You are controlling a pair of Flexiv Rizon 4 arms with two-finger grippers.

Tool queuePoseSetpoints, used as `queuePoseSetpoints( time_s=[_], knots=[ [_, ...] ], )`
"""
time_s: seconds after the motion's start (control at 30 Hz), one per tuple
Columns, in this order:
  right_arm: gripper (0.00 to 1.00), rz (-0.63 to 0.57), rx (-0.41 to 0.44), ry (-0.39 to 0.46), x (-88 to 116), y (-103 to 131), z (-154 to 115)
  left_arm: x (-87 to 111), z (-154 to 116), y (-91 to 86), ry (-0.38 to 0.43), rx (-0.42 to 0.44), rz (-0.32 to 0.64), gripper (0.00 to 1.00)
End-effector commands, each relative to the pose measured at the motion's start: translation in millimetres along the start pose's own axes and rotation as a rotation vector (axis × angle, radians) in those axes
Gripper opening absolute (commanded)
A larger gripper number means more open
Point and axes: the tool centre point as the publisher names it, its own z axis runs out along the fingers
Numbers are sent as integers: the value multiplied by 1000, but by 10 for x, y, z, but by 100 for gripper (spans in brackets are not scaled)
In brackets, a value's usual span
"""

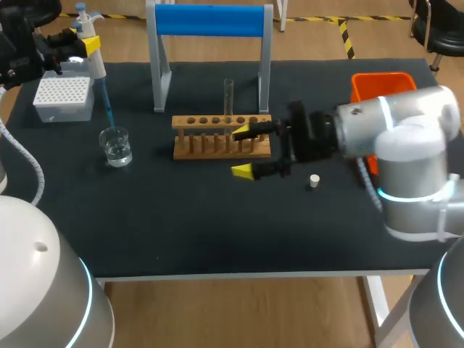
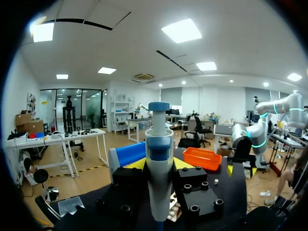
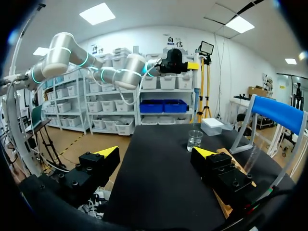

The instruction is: Invert the test tube, pick up the pipette, mount the tip to pipette, aspirate from beaker and dispense into the tube, eject the tip, return the pipette, and cap with the stopper.

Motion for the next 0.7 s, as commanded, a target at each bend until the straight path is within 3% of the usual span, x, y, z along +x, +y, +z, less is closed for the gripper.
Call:
queuePoseSetpoints(
  time_s=[0.03,0.33,0.7],
  knots=[
    [100,4,62,-1,-28,34,758,6,-2,2,-2,1,1,0],
    [100,-18,157,-84,-134,23,1394,6,-2,2,-2,1,1,0],
    [100,2,174,-225,-334,10,1633,6,-2,2,-2,1,1,0]
  ],
)
